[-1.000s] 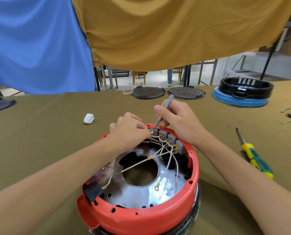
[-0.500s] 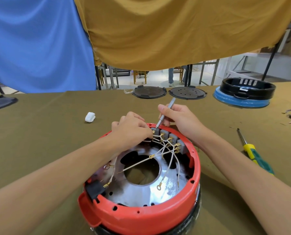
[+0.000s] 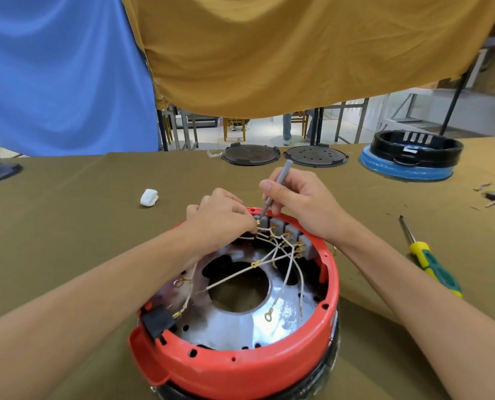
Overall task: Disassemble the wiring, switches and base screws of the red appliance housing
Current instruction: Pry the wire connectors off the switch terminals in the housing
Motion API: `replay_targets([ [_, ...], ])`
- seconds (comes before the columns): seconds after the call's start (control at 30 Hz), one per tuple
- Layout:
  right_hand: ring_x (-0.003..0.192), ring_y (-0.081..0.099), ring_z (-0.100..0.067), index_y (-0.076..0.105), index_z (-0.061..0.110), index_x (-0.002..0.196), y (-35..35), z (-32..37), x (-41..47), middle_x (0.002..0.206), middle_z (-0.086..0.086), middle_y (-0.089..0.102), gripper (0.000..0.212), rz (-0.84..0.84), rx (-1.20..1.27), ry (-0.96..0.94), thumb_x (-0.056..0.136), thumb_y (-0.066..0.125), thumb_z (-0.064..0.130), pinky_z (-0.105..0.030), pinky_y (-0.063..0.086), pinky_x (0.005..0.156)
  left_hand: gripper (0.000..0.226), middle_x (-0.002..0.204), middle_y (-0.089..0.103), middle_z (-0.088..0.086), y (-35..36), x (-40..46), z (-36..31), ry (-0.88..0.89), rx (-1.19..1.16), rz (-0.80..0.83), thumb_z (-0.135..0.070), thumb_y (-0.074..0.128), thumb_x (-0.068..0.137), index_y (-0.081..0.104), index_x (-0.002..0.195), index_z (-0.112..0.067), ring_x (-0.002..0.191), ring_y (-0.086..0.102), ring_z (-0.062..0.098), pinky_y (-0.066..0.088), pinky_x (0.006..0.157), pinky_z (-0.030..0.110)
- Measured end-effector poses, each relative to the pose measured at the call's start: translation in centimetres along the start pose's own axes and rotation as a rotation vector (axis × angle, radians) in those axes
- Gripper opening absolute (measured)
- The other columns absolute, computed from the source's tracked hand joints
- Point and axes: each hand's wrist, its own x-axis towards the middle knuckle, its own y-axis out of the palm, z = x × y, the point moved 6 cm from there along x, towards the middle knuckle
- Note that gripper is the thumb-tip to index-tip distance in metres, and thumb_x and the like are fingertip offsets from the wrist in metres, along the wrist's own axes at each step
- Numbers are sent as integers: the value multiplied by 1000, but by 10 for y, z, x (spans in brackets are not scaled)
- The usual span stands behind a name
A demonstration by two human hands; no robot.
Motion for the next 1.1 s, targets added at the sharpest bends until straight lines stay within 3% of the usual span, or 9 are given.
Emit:
replay_targets([
  [0.13, 59, 54, -10, 62, 7, 80, 2, -8, 1, 71, -10, 58, 26, -19, 99, 107, 100, 57, 22, -22, 49, 65, 18, 121, 47, -14, 0, -2, 1, -7, -26, 5, -32, 69, 84, 70, 66, -34, 119, 35, 13, 17, 88, 30],
  [0.3, 55, 48, -13, 62, 14, 73, 2, -18, 3, 55, 1, 53, 35, -55, 99, 225, 101, 57, 35, -23, 44, 62, 18, 122, 47, -14, 0, -3, 0, -12, -42, 15, -31, 68, 85, 70, 67, -33, 112, 32, 12, 17, 89, 29],
  [0.47, 60, 53, -19, 62, 10, 77, 1, -5, -1, 64, -5, 58, 29, -56, 50, 92, 101, 58, 26, -37, 49, 69, 19, 120, 47, -15, 0, -3, 0, -18, -43, 12, -33, 68, 84, 70, 66, -33, 113, 33, 13, 17, 89, 30],
  [0.63, 61, 59, -12, 62, 10, 81, 2, 9, -3, 72, -7, 63, 23, -9, -72, -20, 99, 60, 23, -30, 51, 64, 18, 119, 48, -16, 0, -2, 0, -7, -17, 2, -34, 68, 83, 69, 65, -35, 118, 37, 13, 18, 89, 32],
  [0.8, 62, 61, -14, 62, 14, 80, 3, 13, -4, 72, -3, 64, 20, 0, -111, -51, 98, 61, 23, -36, 53, 64, 17, 111, 48, -18, 0, 1, 0, -6, -5, -10, -35, 70, 81, 70, 64, -35, 117, 39, 13, 19, 87, 33],
  [1.1, 62, 60, -12, 62, 9, 82, 3, 13, -4, 71, -1, 63, 22, 2, -124, -51, 99, 60, 22, -32, 52, 64, 19, 116, 49, -15, 1, 0, 1, -11, -17, -9, -35, 69, 81, 69, 62, -34, 117, 39, 14, 18, 86, 32],
])
